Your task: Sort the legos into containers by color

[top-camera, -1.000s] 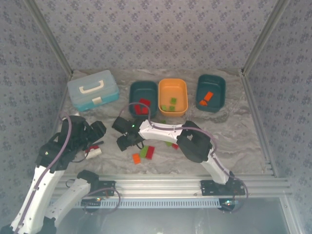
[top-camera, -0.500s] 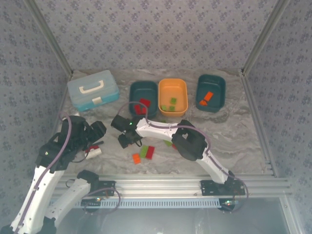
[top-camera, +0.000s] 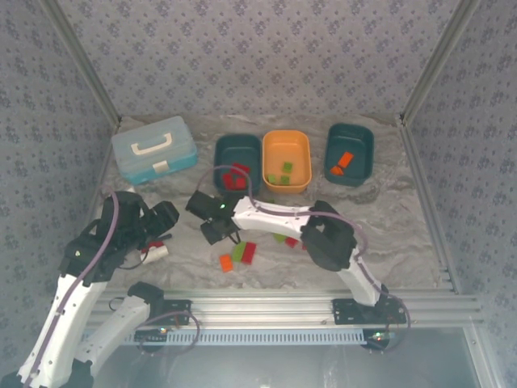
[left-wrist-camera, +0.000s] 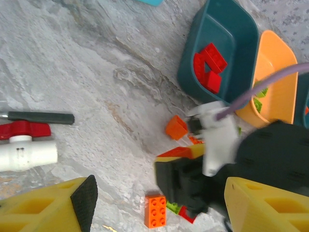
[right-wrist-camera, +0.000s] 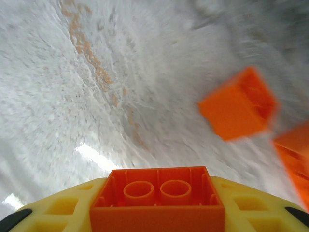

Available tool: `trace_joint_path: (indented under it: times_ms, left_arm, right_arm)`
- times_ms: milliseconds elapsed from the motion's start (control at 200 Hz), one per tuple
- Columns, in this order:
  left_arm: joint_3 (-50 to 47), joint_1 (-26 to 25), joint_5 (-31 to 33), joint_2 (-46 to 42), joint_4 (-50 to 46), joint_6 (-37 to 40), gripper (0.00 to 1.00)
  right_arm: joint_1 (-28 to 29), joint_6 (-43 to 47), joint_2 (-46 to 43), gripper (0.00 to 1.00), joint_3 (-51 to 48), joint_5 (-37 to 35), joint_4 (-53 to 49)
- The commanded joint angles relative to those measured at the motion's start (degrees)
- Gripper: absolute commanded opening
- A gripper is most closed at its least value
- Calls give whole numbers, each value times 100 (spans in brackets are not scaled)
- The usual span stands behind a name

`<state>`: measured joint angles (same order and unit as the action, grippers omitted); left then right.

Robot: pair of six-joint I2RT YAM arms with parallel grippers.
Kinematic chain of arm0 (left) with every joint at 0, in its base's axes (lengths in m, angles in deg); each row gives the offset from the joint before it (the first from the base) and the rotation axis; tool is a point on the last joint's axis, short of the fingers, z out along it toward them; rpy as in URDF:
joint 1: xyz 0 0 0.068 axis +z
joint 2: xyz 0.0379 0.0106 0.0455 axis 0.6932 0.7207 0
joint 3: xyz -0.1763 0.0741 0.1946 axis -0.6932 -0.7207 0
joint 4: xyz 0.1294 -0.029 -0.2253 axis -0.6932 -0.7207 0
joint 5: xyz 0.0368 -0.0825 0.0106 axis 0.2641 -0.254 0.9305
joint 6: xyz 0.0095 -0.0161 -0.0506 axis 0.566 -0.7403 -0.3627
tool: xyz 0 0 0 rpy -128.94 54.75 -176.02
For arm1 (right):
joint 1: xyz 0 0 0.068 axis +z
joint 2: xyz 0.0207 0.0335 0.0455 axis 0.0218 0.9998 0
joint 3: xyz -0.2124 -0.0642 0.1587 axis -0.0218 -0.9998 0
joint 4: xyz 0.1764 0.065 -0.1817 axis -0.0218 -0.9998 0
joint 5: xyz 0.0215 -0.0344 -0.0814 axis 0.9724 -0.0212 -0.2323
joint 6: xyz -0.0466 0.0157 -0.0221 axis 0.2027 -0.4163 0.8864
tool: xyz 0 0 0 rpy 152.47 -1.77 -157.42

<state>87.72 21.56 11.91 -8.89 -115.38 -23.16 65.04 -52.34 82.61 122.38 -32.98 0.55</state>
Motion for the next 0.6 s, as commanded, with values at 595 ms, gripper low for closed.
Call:
trace_joint_path:
  times_ms: [595]
  left_arm:
    - [593,-2679,-211,3766,2856,-178,71]
  right_arm:
    - [-6027,-219,-891,38,-562,424,294]
